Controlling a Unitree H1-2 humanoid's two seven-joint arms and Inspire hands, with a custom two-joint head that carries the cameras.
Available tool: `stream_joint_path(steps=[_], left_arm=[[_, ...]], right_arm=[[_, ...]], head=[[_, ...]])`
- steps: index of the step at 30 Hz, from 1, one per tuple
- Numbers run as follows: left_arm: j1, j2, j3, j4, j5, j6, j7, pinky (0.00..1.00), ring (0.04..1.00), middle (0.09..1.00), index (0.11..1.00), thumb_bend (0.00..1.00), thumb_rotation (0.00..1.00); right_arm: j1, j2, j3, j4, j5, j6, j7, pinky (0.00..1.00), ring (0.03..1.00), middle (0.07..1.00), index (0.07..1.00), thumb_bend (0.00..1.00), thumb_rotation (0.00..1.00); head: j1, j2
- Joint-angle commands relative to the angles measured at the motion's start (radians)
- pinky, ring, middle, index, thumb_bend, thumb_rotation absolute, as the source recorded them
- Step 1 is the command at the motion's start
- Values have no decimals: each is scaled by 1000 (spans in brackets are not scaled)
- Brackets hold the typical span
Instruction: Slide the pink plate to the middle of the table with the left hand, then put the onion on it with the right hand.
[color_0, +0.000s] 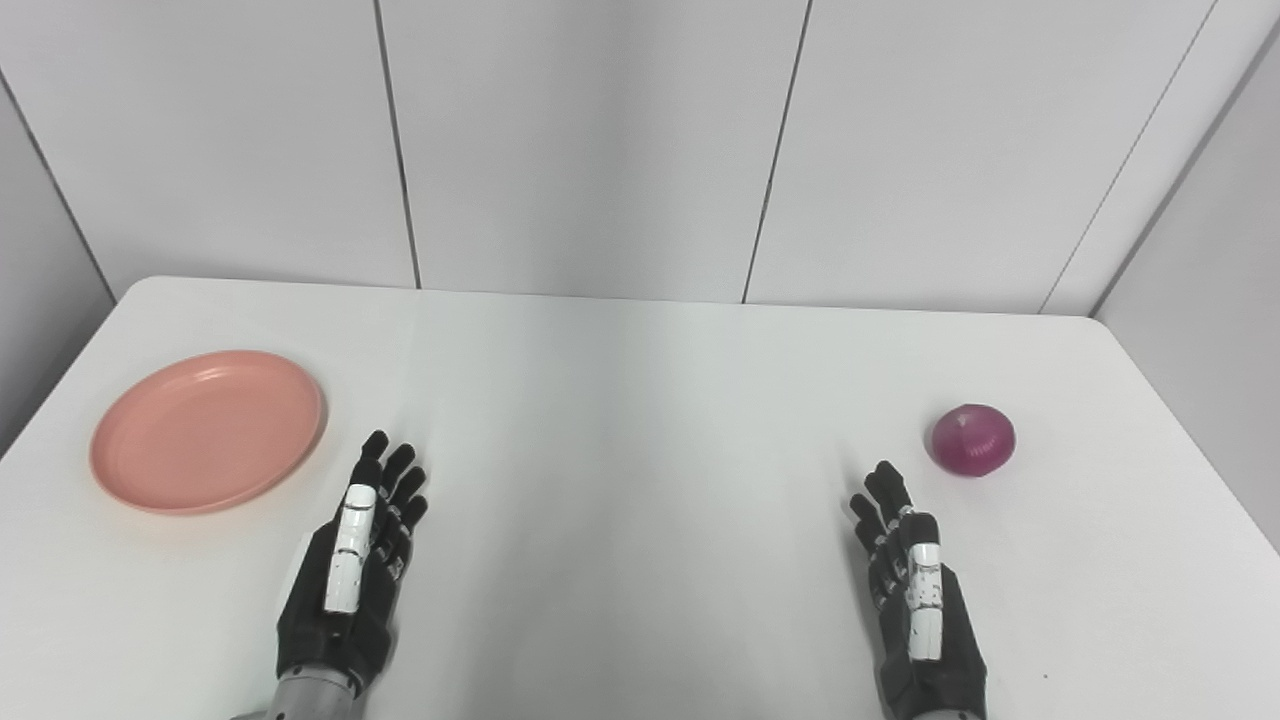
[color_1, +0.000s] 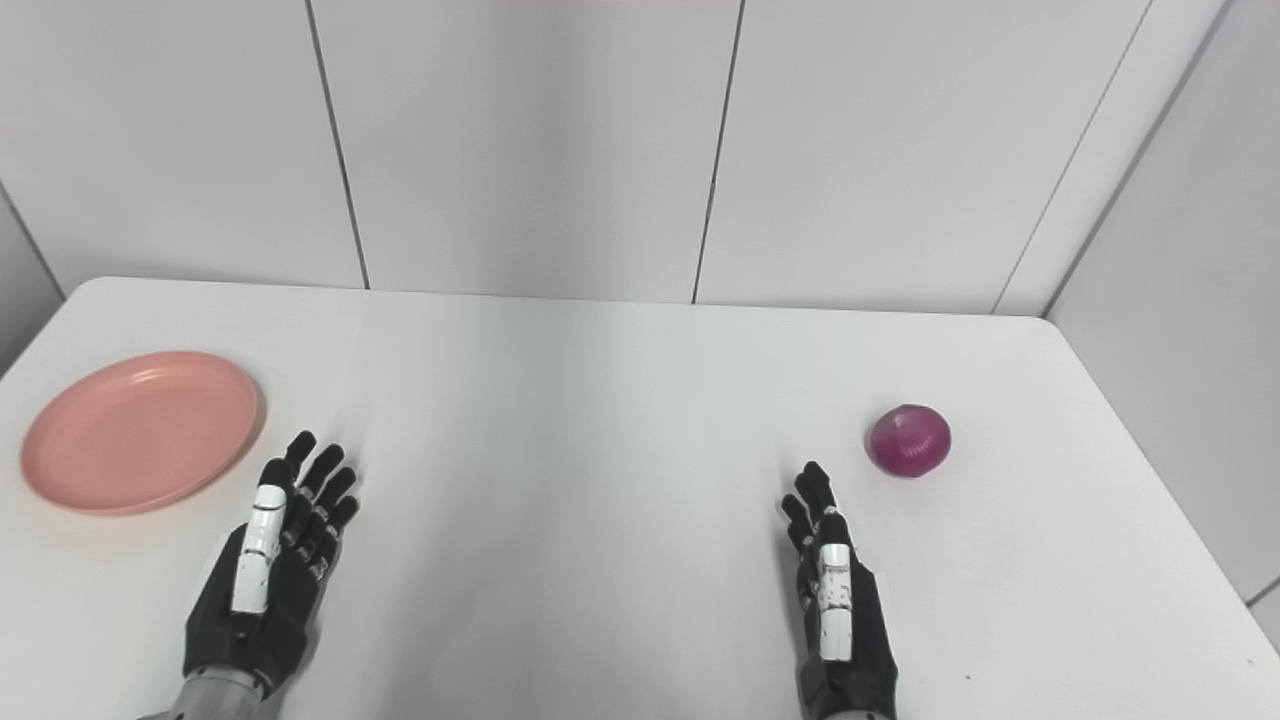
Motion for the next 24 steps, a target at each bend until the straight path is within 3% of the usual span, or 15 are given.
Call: stream_joint_path(steps=[1, 24], left_arm=[[39, 14, -3, -23, 7, -4, -6, 1000, 976, 974, 1000, 663, 827], [39, 14, -2, -20, 5, -9, -8, 1000, 977, 972, 1000, 657, 826]], right_arm=[[38, 15, 1, 4, 7, -22, 0, 984, 948, 962, 966, 832, 1000], [38, 18, -1, 1, 8, -11, -5, 985, 944, 960, 960, 838, 1000]], head=[[1, -1], [0, -1]])
